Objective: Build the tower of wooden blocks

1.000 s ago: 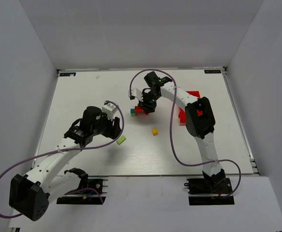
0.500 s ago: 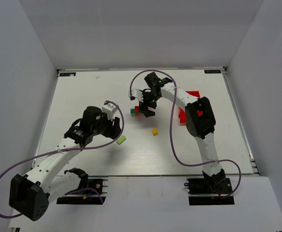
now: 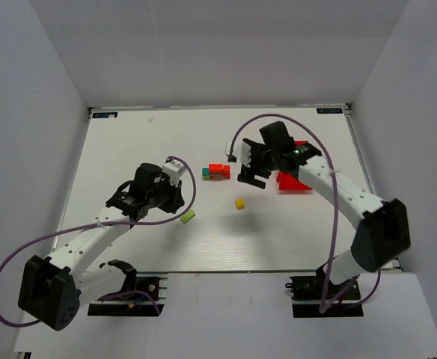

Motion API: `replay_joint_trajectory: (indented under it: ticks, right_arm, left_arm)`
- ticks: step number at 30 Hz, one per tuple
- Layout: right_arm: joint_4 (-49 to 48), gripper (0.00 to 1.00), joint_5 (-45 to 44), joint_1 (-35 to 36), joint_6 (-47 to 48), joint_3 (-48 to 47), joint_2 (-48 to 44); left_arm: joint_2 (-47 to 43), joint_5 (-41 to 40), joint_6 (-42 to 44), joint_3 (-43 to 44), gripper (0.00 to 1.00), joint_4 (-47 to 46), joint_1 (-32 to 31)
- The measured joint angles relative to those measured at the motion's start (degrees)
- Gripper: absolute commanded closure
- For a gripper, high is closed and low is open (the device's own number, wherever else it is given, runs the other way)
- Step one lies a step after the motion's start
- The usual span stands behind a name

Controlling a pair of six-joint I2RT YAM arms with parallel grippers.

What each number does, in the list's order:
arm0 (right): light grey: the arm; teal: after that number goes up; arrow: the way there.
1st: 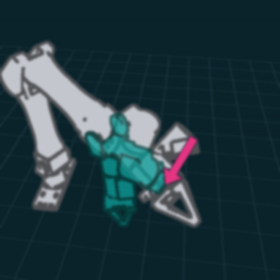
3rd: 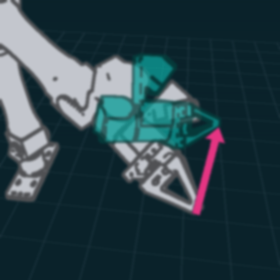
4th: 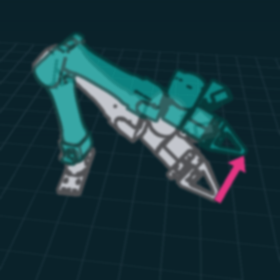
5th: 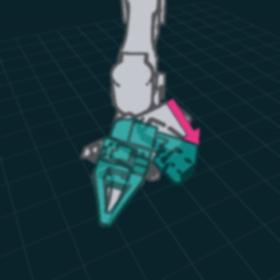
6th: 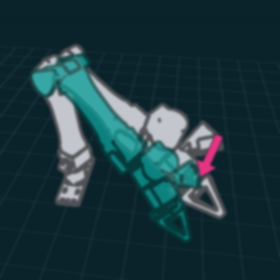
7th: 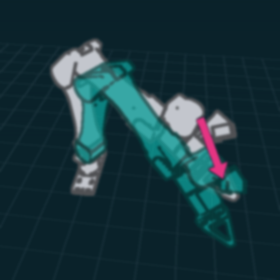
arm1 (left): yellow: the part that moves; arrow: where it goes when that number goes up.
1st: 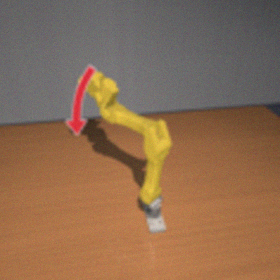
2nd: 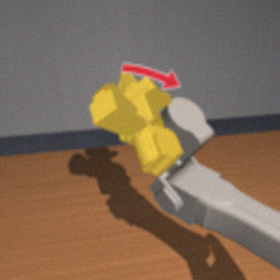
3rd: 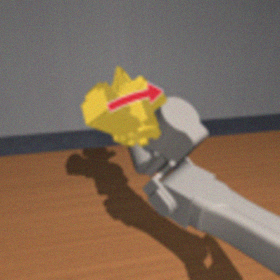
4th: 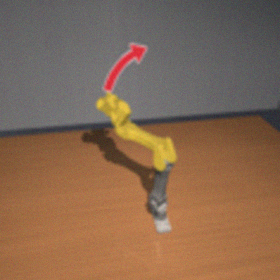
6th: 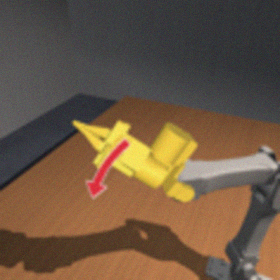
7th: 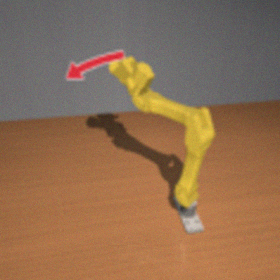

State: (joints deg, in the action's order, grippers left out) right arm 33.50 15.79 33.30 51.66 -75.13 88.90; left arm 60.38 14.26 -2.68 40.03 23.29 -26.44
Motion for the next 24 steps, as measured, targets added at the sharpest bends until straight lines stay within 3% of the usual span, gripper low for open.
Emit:
replay_joint_trajectory:
  ticks: [1, 2, 5, 6, 7, 8, 10, 12, 24]
  right_arm:
    - [-1.73, 0.94, -0.35, -0.15, -1.81, 2.56, -2.8]
    - [-2.54, 1.0, -0.2, -0.33, -3.15, 4.13, -4.48]
    - [-1.44, 1.0, 3.48, -0.92, -8.55, 5.16, -4.13]
    - [-0.44, 1.0, 5.51, -1.05, -9.29, 5.05, -2.97]
    - [0.79, 0.93, 7.61, -1.07, -9.51, 5.03, -1.4]
    - [2.14, 0.72, 9.46, -0.96, -9.46, 5.05, 0.15]
    - [3.13, 0.65, 12.13, -0.92, -9.09, 6.05, 2.23]
    - [3.04, 0.6, 13.84, -0.76, -8.26, 8.72, 2.23]
    - [2.43, 0.57, 16.33, -0.66, -6.36, 12.48, 0.24]
  left_arm:
    - [1.2, -0.11, 0.13, 0.0, 1.0, 0.02, 0.0]
    - [2.58, -0.09, 0.26, 0.0, 1.0, 0.13, -0.07]
    - [6.95, -0.46, 0.55, 0.22, 1.0, 0.98, -0.9]
    - [8.2, -0.68, 0.81, 0.37, 0.92, 1.66, -1.51]
    - [9.31, -1.14, 1.2, 0.55, 0.82, 2.51, -2.27]
    - [10.16, -1.46, 1.55, 0.76, 0.74, 3.23, -3.06]
    - [11.08, -1.75, 2.16, 1.03, 0.55, 4.09, -4.5]
    - [11.47, -1.99, 2.54, 1.46, 0.44, 4.9, -5.73]
    - [22.86, -10.62, 2.89, 9.4, 0.46, 6.73, -9.22]
